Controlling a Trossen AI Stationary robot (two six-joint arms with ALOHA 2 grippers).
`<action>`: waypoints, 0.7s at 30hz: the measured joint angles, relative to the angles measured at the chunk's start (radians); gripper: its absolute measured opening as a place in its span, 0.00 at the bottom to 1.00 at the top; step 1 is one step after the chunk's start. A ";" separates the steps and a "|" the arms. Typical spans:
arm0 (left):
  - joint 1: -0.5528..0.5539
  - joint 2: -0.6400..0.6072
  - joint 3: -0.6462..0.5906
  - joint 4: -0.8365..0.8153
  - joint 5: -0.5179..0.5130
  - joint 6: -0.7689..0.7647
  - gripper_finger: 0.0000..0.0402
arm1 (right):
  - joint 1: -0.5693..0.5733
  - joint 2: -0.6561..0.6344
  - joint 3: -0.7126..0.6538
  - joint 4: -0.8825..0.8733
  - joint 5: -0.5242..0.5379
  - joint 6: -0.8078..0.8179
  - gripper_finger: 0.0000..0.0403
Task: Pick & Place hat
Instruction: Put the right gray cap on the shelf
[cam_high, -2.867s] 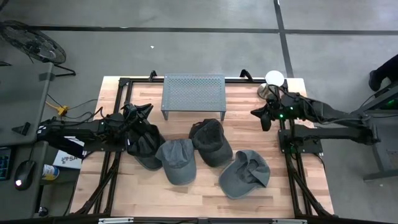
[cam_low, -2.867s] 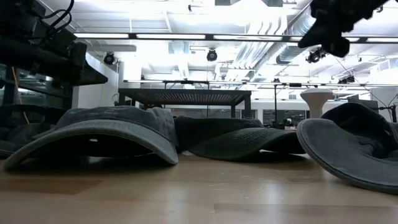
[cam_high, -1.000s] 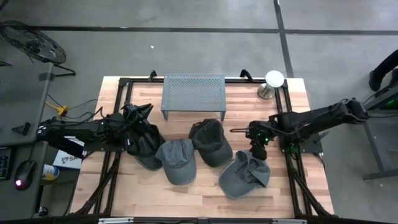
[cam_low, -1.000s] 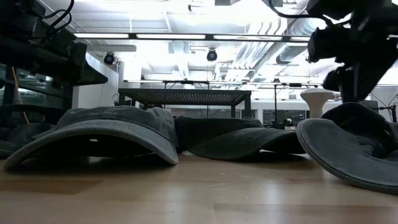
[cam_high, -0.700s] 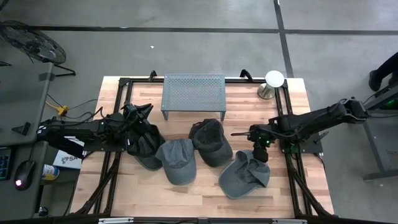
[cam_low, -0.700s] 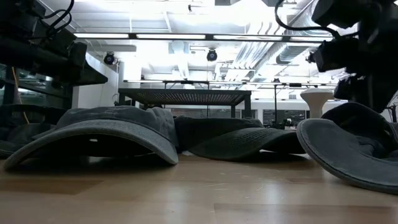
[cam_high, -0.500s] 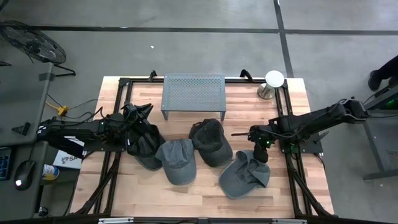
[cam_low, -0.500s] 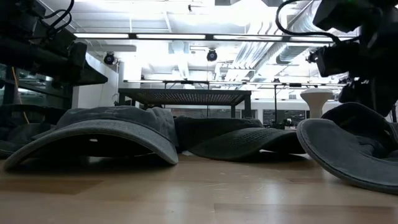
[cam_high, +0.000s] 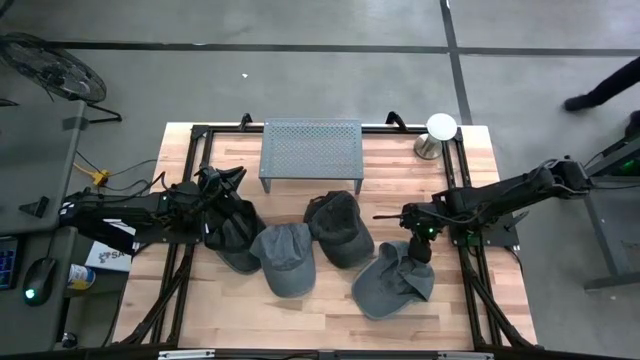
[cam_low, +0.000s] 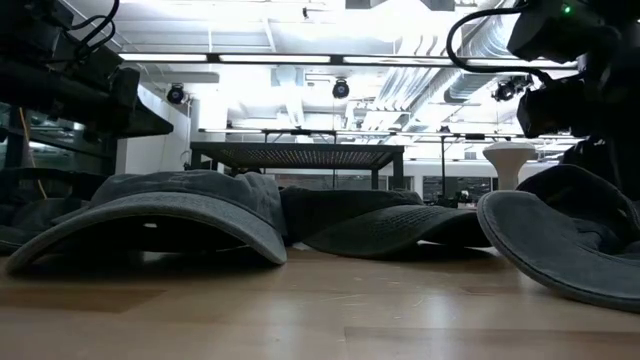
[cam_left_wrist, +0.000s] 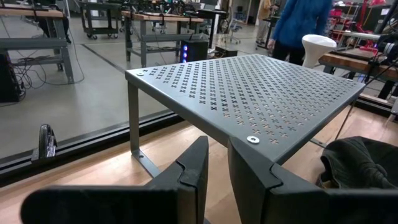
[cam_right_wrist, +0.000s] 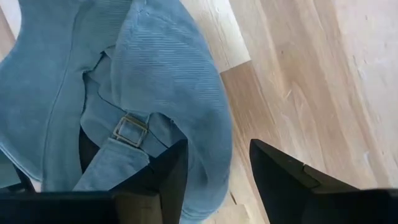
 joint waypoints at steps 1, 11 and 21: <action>0.000 0.000 0.000 0.000 0.000 0.000 0.15 | 0.000 0.000 0.000 0.000 0.000 0.000 0.40; 0.000 0.000 0.000 0.000 0.000 0.000 0.15 | 0.000 0.014 0.001 -0.002 -0.008 -0.018 0.37; 0.000 0.000 0.000 0.000 0.000 0.000 0.15 | 0.000 0.112 0.001 0.102 -0.030 -0.048 0.36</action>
